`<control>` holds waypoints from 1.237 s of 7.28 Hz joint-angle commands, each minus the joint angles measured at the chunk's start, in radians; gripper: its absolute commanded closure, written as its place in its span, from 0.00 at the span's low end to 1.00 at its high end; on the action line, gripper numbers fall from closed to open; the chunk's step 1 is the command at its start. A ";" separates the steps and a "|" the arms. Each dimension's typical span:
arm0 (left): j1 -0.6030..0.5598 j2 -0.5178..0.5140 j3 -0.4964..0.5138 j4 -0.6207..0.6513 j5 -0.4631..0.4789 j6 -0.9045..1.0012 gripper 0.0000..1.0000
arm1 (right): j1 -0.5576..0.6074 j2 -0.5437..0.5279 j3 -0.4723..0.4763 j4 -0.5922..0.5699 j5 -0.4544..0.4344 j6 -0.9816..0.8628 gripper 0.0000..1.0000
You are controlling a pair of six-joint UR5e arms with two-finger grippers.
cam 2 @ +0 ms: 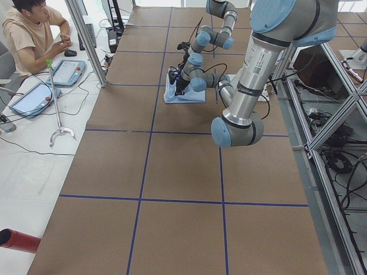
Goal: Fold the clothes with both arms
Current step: 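Carry the folded edge with both grippers toward the far edge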
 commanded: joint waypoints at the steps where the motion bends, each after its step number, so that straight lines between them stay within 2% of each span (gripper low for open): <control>1: -0.002 -0.001 0.010 -0.012 0.000 0.031 1.00 | 0.014 0.002 -0.006 -0.001 0.007 -0.029 0.57; 2: -0.005 -0.001 0.010 -0.014 0.000 0.032 1.00 | 0.037 0.006 -0.004 0.000 0.036 -0.037 0.38; 3: -0.005 -0.001 0.010 -0.012 0.000 0.032 1.00 | 0.062 0.005 -0.006 -0.001 0.054 -0.035 0.43; 4: -0.016 -0.001 0.008 -0.012 -0.002 0.034 1.00 | 0.074 0.006 -0.009 -0.003 0.056 -0.037 0.53; 5: -0.045 -0.004 0.010 -0.012 -0.004 0.035 1.00 | 0.080 0.005 -0.009 -0.001 0.058 -0.040 0.56; 6: -0.067 -0.004 0.011 -0.011 -0.004 0.105 1.00 | 0.082 0.008 -0.004 0.000 0.076 -0.057 0.42; 7: -0.093 0.001 0.011 -0.011 -0.007 0.189 0.01 | 0.080 0.021 0.004 -0.003 0.099 -0.078 0.00; 8: -0.104 -0.001 0.010 -0.011 -0.037 0.214 0.00 | 0.080 0.026 0.029 -0.006 0.113 -0.084 0.00; 9: -0.126 -0.001 0.003 -0.014 -0.112 0.262 0.00 | 0.079 0.025 0.062 -0.009 0.145 -0.139 0.00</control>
